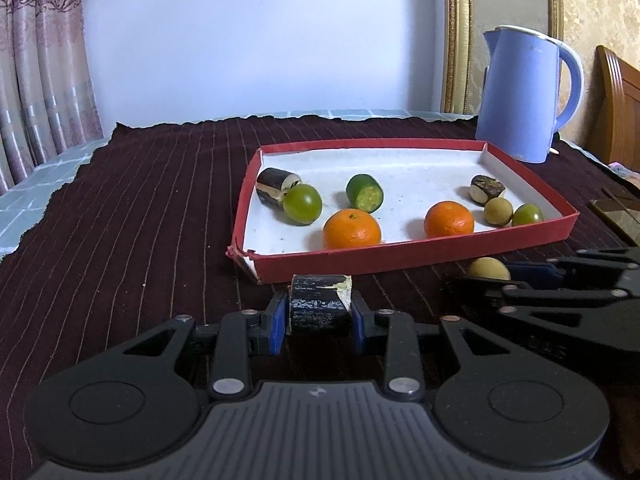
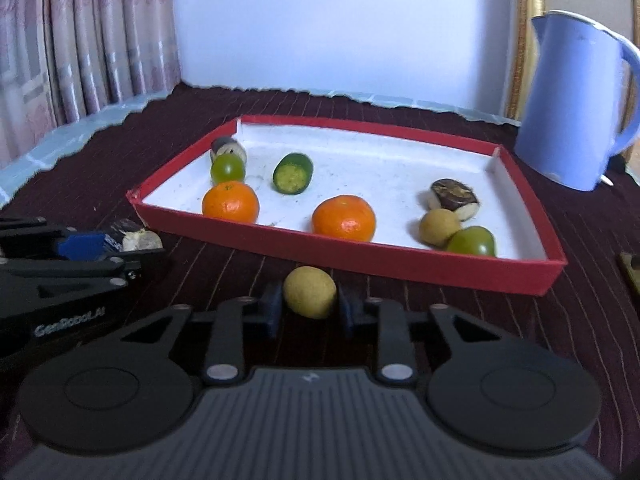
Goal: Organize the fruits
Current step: 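Grasp the black-and-white cylinder with the left tool while the right tool grasps the yellow fruit, then carry the cylinder and yellow fruit over the red tray with both tools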
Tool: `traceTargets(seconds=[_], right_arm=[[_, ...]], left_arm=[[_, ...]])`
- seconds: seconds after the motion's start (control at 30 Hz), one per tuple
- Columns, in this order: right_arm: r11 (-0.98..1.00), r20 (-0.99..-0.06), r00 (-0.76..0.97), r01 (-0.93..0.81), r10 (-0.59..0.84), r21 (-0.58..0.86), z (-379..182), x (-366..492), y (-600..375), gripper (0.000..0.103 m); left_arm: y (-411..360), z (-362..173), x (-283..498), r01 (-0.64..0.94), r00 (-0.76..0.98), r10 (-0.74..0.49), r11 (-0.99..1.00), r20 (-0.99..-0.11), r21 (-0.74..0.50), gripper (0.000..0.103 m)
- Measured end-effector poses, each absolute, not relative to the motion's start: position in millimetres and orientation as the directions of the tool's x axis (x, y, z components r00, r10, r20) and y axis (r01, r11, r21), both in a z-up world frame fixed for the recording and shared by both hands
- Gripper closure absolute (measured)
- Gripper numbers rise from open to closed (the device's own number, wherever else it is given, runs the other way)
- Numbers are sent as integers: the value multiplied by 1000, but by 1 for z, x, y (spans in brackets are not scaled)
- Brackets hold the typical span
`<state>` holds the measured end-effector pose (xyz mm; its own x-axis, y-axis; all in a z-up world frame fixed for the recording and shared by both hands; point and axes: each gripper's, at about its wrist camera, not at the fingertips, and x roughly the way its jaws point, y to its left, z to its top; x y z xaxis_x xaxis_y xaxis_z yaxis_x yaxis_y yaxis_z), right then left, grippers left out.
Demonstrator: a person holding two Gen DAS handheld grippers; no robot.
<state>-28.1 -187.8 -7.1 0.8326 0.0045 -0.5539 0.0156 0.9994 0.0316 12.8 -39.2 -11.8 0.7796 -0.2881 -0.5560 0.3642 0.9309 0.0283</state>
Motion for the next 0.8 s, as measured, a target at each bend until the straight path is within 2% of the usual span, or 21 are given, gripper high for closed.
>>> traceTargets(seconds=[0.43, 0.8], right_arm=[[990, -457, 883, 138, -103, 43, 17, -70, -214, 75], [979, -424, 894, 193, -145, 72, 29, -72, -228, 75]], left_arm=[[-66, 8, 2, 360, 805, -265, 930, -531, 81, 72], [-80, 21, 8, 326, 825, -238, 941, -512, 90, 71]])
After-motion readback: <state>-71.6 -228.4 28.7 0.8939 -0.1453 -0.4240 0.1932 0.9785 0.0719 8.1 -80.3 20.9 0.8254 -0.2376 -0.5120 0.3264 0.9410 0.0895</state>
